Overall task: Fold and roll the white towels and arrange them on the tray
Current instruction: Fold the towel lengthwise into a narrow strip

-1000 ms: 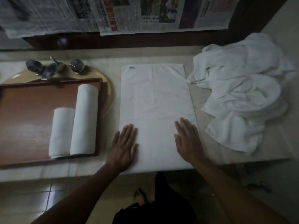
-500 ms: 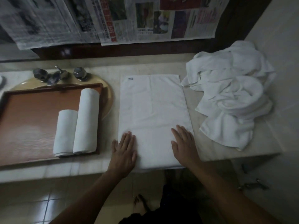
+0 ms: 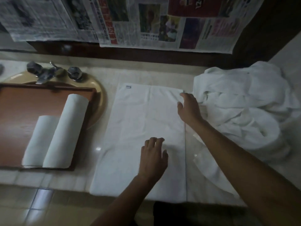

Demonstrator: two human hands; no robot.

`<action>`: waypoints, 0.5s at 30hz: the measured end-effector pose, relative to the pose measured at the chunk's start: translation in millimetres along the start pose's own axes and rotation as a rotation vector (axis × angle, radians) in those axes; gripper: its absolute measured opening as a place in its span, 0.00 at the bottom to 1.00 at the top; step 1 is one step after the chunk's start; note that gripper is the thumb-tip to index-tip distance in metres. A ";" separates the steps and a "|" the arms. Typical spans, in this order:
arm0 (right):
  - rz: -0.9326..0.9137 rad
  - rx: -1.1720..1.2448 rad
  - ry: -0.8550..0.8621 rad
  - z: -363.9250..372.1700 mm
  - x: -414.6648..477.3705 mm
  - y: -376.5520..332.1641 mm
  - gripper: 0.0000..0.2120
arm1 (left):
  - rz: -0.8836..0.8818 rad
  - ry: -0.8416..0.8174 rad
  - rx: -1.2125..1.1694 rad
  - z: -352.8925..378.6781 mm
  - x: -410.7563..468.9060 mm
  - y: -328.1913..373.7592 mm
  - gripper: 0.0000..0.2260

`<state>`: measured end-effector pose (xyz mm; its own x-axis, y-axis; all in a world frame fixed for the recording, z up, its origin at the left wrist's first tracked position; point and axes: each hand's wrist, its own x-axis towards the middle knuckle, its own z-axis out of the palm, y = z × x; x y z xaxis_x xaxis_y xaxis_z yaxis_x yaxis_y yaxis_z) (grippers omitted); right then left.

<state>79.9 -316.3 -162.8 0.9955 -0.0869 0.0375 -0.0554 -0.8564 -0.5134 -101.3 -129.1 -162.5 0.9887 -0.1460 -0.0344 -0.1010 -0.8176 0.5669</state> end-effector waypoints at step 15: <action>0.012 -0.212 -0.323 2.1 130.3 29.4 0.12 | -0.154 0.059 0.173 71.6 23.1 55.4 0.11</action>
<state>208.1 -351.8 -174.9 0.9657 0.0382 -0.2567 -0.0484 -0.9453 -0.3226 -92.0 -217.6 -190.9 0.9982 0.0164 -0.0579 0.0387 -0.9119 0.4087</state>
